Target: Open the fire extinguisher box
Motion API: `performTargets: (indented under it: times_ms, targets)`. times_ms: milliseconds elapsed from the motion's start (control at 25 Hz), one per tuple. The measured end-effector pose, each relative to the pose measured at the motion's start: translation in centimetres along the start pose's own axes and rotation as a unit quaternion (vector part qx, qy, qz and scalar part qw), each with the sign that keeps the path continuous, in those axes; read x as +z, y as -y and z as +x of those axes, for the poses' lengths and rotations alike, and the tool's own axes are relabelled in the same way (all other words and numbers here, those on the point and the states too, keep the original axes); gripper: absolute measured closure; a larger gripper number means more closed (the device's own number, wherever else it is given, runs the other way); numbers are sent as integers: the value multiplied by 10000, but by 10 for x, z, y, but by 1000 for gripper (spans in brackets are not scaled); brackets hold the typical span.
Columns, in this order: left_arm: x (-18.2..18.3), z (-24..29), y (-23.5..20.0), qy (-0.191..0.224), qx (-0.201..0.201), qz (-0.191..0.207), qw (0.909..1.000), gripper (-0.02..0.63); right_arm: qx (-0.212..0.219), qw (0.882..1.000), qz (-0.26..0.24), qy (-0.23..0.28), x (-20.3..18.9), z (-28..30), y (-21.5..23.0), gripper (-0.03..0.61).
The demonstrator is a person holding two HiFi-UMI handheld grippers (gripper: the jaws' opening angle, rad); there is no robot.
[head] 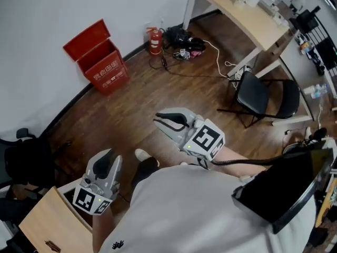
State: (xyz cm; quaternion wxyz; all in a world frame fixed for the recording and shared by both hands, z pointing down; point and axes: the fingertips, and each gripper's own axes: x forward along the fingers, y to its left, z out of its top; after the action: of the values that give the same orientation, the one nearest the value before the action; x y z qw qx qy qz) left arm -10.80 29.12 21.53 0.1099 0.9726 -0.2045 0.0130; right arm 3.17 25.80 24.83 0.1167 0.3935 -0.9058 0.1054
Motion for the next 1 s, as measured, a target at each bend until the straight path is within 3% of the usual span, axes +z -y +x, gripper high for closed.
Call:
performTargets:
  times_ms: [120,240,480,640,1000]
  targets:
    - [3,17,66,291,-33,8,9996,540,77,9999,-132,-37,-10,-53,-17,522]
    - [-4,33,124,271,-103,75,9996,541,146,9994,-307,-97,-21,-102,-25,522]
    - [-26,46,197,231,-232,-60,9994,546,87,9994,-271,-218,-48,-171,-37,523]
    - [-28,48,219,190,-249,117,9994,546,128,9987,-476,-126,-43,-191,-49,523]
    - [-30,31,226,186,15,197,9996,546,238,9972,-709,-43,-40,-202,-71,531]
